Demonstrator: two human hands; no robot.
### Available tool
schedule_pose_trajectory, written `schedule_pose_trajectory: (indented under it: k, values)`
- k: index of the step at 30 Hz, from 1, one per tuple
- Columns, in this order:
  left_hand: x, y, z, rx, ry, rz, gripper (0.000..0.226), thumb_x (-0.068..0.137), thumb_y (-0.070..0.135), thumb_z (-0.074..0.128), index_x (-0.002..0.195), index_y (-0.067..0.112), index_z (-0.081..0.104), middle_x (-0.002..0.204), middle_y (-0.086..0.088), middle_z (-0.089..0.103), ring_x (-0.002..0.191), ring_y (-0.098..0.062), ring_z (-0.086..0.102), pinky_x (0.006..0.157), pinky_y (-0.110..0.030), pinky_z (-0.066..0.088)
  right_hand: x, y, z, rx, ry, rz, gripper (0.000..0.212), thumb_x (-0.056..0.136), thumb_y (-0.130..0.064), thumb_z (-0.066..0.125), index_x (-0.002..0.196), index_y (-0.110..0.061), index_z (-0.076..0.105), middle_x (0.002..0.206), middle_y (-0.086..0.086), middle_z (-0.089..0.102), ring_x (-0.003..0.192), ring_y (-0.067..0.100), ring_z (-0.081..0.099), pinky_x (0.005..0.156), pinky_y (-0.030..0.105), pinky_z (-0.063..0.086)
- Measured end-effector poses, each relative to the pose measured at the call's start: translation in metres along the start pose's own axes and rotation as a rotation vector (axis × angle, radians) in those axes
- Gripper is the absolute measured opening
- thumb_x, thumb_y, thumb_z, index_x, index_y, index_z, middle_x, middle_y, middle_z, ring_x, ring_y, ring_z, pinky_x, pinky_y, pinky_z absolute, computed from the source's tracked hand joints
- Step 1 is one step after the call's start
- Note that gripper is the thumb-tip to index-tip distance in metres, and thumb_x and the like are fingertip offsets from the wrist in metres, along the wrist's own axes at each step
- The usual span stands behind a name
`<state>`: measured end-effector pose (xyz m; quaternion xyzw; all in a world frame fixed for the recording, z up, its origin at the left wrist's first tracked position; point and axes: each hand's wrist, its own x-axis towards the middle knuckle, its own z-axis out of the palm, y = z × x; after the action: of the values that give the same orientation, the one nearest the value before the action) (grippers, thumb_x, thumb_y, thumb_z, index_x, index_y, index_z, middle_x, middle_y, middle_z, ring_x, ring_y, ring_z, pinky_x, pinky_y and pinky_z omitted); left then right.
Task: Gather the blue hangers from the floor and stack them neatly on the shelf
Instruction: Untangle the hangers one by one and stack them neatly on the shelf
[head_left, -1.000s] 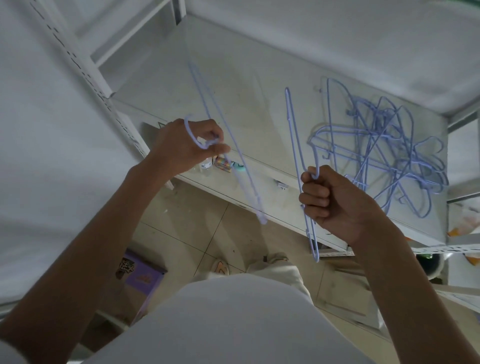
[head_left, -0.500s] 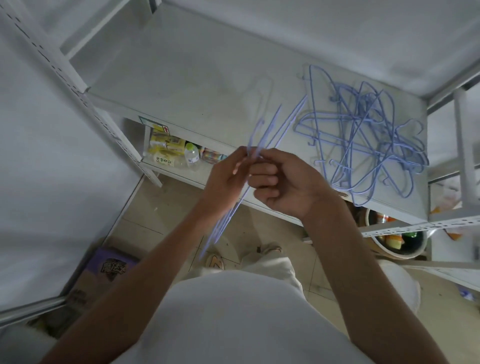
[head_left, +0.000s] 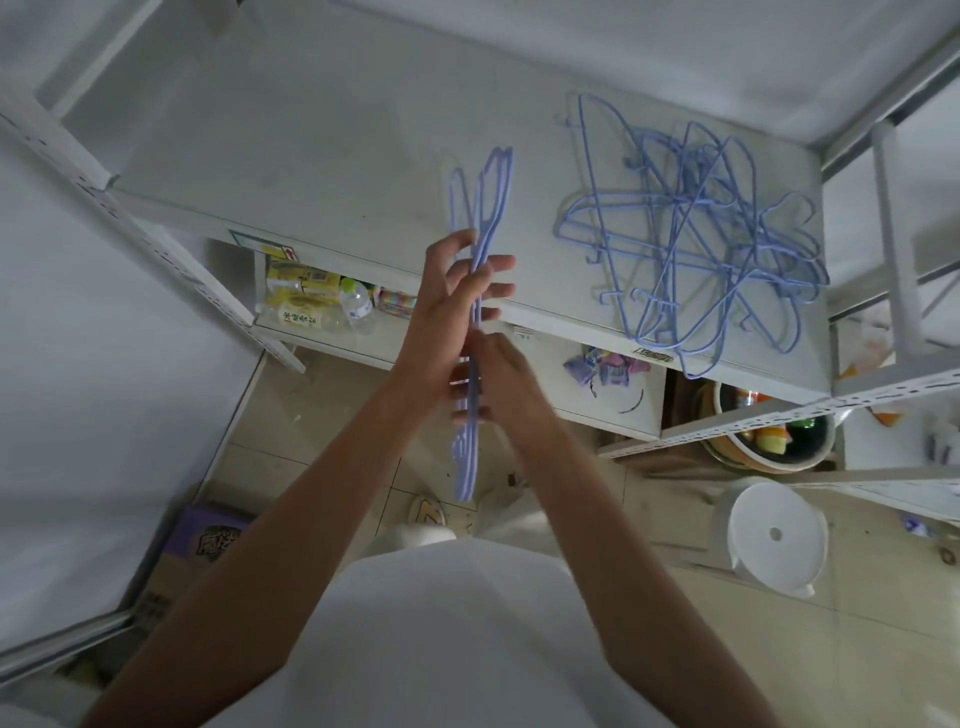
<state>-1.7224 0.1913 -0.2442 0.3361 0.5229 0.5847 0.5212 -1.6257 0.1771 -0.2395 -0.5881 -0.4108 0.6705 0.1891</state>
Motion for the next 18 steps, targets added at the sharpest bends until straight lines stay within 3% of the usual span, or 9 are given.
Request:
schedule_pose_trajectory:
  k: [2,4,6,8,10,13,18]
  values:
    - [0.005,0.003,-0.003,0.044,-0.052,0.015,0.042,0.107,0.019,0.049,0.146,0.013,0.036,0.131,-0.005,0.071,0.106,-0.028,0.074,0.084,-0.031,0.059,-0.001,0.010,0.012,0.095,-0.022,-0.067,0.028,0.111,-0.035,0.041,0.104,-0.012,0.055,0.075,0.007,0.066,0.050,0.019,0.062,0.048,0.033,0.056]
    - [0.010,0.008,-0.006,0.038,-0.102,-0.043,0.046,0.105,0.024,0.051,0.146,0.016,0.032,0.133,-0.003,0.071,0.103,-0.031,0.076,0.082,-0.030,0.060,0.000,0.022,0.014,0.068,0.090,-0.170,0.032,0.110,-0.032,0.039,0.095,-0.011,0.058,0.061,-0.001,0.059,0.043,0.012,0.048,0.041,0.024,0.041]
    - [0.013,0.012,-0.007,-0.005,-0.069,-0.185,0.050,0.100,0.029,0.057,0.142,0.015,0.033,0.129,-0.005,0.073,0.098,-0.034,0.078,0.077,-0.032,0.061,0.002,0.030,0.014,0.033,0.203,-0.266,0.039,0.110,-0.032,0.038,0.085,-0.013,0.060,0.056,-0.005,0.052,0.046,0.009,0.041,0.043,0.024,0.034]
    - [0.014,0.009,-0.007,-0.037,-0.057,-0.327,0.037,0.102,0.022,0.051,0.134,0.004,0.045,0.124,-0.011,0.075,0.098,-0.034,0.078,0.075,-0.037,0.059,0.004,0.033,0.010,0.061,0.204,-0.309,0.041,0.111,-0.032,0.036,0.081,-0.015,0.058,0.056,-0.007,0.048,0.047,0.010,0.039,0.047,0.029,0.032]
    - [0.015,0.003,-0.006,-0.023,-0.142,-0.394,0.032,0.101,0.016,0.045,0.127,0.000,0.056,0.121,-0.012,0.076,0.106,-0.031,0.076,0.081,-0.037,0.056,0.005,0.035,0.003,0.103,0.166,-0.312,0.041,0.112,-0.030,0.034,0.082,-0.015,0.057,0.053,-0.010,0.047,0.044,0.007,0.037,0.046,0.027,0.030]
    - [0.024,0.002,0.005,-0.033,-0.236,-0.392,0.034,0.104,0.016,0.044,0.128,0.001,0.062,0.121,-0.012,0.076,0.111,-0.030,0.074,0.092,-0.037,0.058,0.004,0.037,-0.010,0.197,0.101,-0.285,0.040,0.114,-0.029,0.032,0.085,-0.012,0.054,0.052,-0.008,0.043,0.040,0.005,0.031,0.039,0.020,0.027]
    - [0.038,-0.005,0.037,0.071,-0.136,-0.288,0.025,0.108,0.018,0.049,0.117,0.004,0.067,0.109,-0.007,0.080,0.092,-0.029,0.079,0.075,-0.030,0.061,0.004,0.045,-0.037,0.248,0.047,-0.273,0.038,0.112,-0.033,0.034,0.085,-0.013,0.051,0.056,0.002,0.043,0.040,0.010,0.029,0.039,0.017,0.026]
